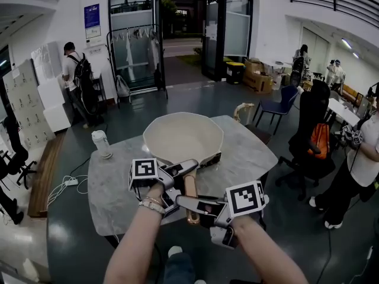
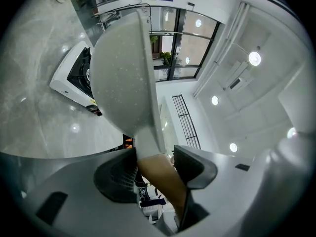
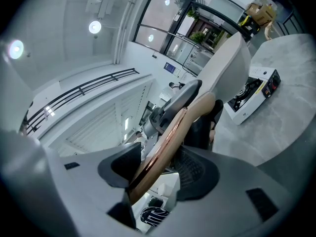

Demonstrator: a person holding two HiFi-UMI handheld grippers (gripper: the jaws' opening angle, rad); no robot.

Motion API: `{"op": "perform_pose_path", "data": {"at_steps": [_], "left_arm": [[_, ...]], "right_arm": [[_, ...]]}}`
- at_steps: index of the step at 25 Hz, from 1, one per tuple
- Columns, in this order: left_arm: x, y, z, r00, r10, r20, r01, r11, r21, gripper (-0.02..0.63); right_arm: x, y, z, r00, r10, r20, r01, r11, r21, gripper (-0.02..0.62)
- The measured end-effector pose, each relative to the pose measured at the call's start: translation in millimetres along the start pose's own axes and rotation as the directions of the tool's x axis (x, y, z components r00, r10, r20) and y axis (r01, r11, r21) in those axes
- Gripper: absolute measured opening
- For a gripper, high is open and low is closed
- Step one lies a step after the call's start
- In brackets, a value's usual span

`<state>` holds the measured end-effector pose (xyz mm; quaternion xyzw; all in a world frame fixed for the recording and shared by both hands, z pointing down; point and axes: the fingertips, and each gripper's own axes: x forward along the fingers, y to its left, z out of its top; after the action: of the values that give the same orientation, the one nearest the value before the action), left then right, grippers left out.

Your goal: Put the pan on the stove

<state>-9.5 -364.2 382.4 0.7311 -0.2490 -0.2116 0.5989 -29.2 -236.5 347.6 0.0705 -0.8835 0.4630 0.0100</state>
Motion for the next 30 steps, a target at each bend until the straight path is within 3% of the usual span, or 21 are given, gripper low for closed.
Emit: {"op": "perform_pose_path", "data": {"at_steps": [16,30], "left_arm": [[36,64,84,0.998,0.041,-0.05,-0.043,0.998,-0.037,0.238],[47,120,123,0.992,0.082,-0.096,-0.088,0.994,-0.061,0.235]], "right_arm": [[48,-83,57,0.999,-0.036,0.001,0.036,0.999,0.033,0.227],[83,-140,72,0.999,-0.04,-0.002,0.04,0.996,0.075,0.227]]}}
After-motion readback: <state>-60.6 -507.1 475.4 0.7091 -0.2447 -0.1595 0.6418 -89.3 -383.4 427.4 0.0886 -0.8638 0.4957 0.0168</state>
